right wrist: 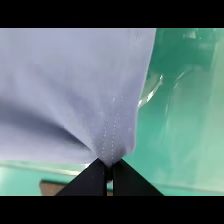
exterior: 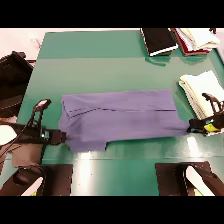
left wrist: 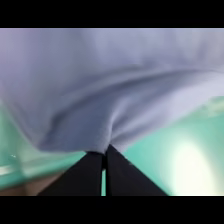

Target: Fold the shirts.

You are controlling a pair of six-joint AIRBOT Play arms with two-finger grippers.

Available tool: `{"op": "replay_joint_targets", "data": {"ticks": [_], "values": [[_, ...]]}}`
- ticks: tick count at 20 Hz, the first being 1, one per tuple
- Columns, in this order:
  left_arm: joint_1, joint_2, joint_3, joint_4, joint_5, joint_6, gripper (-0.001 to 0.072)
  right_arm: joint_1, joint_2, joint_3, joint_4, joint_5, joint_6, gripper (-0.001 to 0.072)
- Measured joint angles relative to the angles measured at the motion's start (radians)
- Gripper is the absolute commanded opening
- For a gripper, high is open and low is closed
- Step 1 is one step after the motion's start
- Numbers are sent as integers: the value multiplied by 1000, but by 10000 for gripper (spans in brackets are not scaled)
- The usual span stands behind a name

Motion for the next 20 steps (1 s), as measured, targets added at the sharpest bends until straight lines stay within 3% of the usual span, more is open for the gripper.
{"op": "replay_joint_targets", "data": {"ticks": [4,13,14,15,16,20], "values": [[41,-188,90,103,158,15,27,49,-157,160,-5,-36,6,17],[178,-630,359,110,437,147,36,210,-567,546,5,-136,44,22],[180,-662,380,105,455,154,272,214,-603,580,24,-142,47,147],[183,-684,396,105,470,159,494,217,-636,612,51,-146,49,363],[185,-702,412,104,480,159,497,216,-668,642,88,-155,49,453],[186,-734,475,93,464,160,496,166,-744,721,245,-151,-6,477]]}}
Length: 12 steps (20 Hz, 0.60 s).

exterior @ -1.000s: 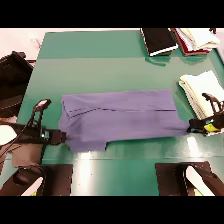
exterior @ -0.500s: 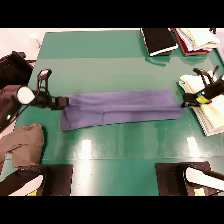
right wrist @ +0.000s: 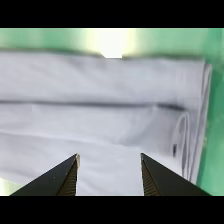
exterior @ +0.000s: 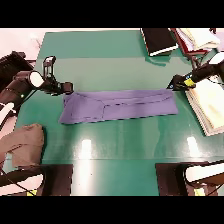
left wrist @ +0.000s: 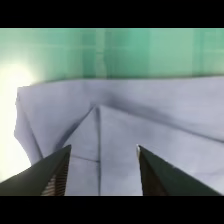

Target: Fold the shirts.

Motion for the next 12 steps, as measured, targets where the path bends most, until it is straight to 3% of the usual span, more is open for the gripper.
{"op": "replay_joint_targets", "data": {"ticks": [1,2,3,4,8,10,12], "values": [[0,-3,16,-3,-14,0,495,-24,-8,8,29,14,-18,560],[1,-5,28,-10,-27,0,422,-50,-14,11,47,30,-33,566],[1,-8,37,-21,-41,0,176,-82,-18,8,61,44,-45,566],[1,-9,43,-37,-47,0,35,-114,-21,-2,75,55,-54,564],[0,-11,55,-152,-42,10,30,-240,-41,-103,112,76,-97,553],[-16,-13,58,-201,-22,13,28,-276,-65,-158,151,76,-125,489],[-51,-19,59,-229,-3,16,27,-288,-98,-201,195,64,-153,479]]}}
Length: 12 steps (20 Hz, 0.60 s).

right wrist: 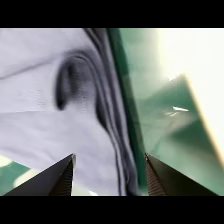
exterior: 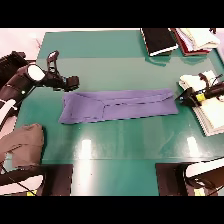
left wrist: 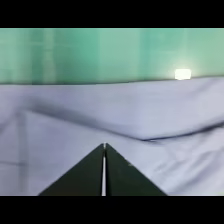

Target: Fold the shirts.

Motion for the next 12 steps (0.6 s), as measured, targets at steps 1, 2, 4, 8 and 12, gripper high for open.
{"op": "replay_joint_targets", "data": {"ticks": [1,2,4,8,12], "values": [[-23,-9,0,-12,11,0,27,1,-14,-11,24,-4,-10,430],[-49,-21,0,-23,21,-1,27,10,-27,-20,46,-8,-19,400],[-108,-56,1,-43,46,-4,26,42,-53,-25,72,-31,-38,113],[-225,-171,53,-83,118,-6,26,117,-61,28,79,-39,-81,19],[-304,-330,200,-98,115,-7,26,179,39,138,92,0,-85,18]]}}
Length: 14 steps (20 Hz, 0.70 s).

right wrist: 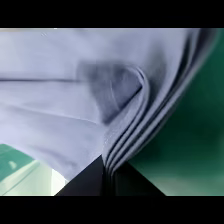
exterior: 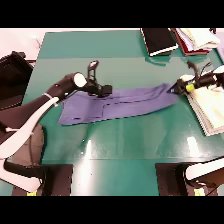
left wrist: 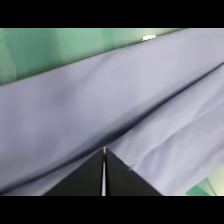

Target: Fold the shirts.

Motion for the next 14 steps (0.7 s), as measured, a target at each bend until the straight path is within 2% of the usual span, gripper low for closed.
{"op": "replay_joint_targets", "data": {"ticks": [6,14], "values": [[-48,-171,153,-27,-25,0,26,148,183,150,8,18,88,19],[-54,-218,194,-43,-63,7,26,384,258,302,38,-42,202,19]]}}
